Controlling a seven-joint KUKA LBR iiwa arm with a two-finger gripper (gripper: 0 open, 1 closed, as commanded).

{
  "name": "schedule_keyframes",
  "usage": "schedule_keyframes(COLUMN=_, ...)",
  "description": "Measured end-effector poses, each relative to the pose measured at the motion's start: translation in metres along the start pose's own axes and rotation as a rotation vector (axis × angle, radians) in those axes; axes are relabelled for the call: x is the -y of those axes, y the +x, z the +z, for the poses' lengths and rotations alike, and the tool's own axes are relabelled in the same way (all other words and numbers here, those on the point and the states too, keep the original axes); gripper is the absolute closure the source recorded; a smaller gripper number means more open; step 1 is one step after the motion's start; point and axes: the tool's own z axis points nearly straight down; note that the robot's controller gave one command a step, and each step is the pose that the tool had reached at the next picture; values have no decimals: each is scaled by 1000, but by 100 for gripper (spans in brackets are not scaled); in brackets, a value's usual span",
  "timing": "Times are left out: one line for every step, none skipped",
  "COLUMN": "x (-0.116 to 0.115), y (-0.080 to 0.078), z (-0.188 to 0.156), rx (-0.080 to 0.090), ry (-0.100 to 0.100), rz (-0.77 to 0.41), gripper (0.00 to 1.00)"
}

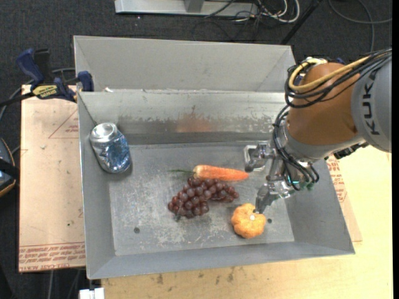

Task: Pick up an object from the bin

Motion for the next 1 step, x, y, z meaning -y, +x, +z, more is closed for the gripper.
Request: schedule_keyframes(x=0, y=-2, z=-4, rx=8, ry=1, rz=-1, gripper=0)
